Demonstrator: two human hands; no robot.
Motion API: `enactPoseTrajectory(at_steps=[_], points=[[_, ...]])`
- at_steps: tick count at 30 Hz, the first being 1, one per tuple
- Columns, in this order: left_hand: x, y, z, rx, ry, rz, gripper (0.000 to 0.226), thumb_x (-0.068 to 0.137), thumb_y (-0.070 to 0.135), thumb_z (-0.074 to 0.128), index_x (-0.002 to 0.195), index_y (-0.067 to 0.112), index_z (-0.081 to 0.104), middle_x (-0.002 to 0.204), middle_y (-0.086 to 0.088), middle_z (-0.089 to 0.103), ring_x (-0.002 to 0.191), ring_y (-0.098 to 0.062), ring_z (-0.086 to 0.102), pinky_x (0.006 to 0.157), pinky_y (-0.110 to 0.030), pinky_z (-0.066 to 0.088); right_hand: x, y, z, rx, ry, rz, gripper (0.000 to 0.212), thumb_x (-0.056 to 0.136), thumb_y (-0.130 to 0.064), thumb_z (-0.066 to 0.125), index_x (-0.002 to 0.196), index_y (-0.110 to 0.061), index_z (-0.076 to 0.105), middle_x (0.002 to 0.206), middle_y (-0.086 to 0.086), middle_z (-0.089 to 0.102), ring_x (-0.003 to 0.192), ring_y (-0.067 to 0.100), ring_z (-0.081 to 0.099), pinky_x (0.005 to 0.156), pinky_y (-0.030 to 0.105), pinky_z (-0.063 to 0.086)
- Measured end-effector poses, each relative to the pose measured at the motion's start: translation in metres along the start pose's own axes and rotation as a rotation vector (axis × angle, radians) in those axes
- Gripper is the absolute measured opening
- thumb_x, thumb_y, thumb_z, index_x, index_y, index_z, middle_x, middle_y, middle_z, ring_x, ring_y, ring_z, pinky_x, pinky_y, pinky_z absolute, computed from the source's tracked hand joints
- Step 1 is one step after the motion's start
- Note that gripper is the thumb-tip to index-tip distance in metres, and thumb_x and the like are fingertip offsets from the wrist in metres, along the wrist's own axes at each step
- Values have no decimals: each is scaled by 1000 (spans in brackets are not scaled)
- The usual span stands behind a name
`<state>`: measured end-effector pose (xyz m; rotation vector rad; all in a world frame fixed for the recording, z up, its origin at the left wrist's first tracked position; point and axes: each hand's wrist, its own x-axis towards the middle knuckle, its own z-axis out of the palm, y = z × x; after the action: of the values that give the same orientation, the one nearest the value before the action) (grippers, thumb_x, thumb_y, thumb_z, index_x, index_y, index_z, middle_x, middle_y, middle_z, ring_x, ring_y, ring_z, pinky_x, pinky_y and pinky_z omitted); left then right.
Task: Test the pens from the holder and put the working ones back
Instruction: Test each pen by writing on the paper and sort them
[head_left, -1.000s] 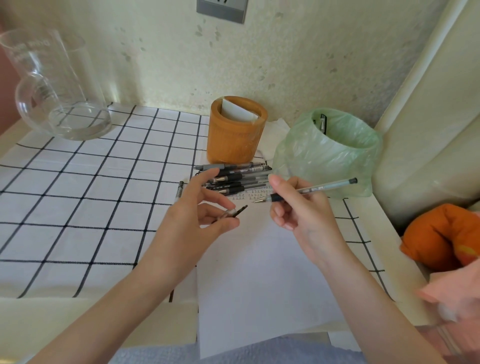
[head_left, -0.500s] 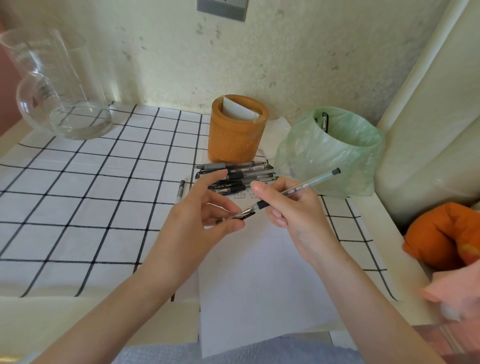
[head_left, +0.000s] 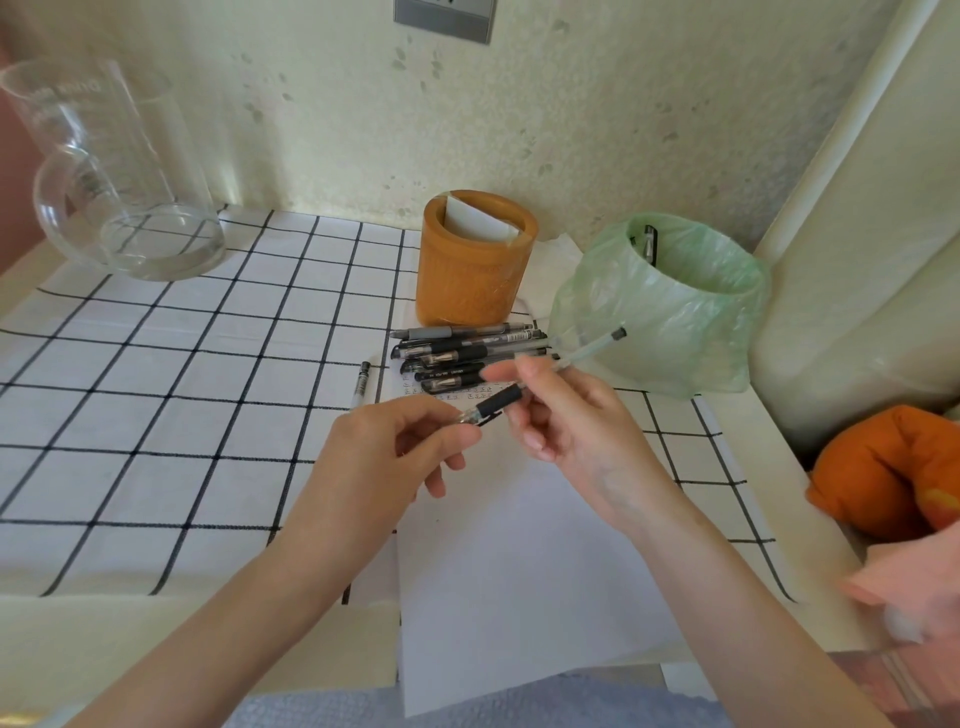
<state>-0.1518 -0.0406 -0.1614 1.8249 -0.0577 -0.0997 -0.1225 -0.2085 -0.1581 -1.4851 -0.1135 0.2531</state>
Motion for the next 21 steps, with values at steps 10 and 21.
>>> enactPoseTrajectory(at_steps=[10, 21], points=[[-4, -12, -9, 110, 16, -68, 14, 84, 23, 65, 71, 27, 69, 50, 12, 59, 41, 0, 45, 45, -9, 35, -6, 20, 13, -15, 40, -15, 18, 94, -16, 53, 85, -4, 64, 53, -2, 50, 43, 8, 37, 43, 18, 24], [-5, -14, -10, 154, -32, -83, 29, 84, 25, 65, 55, 24, 64, 39, 7, 47, 36, -5, 36, 41, -8, 30, -5, 24, 10, -14, 0, 41, 17, 94, -16, 54, 85, -6, 64, 55, -2, 51, 44, 8, 37, 44, 17, 27]])
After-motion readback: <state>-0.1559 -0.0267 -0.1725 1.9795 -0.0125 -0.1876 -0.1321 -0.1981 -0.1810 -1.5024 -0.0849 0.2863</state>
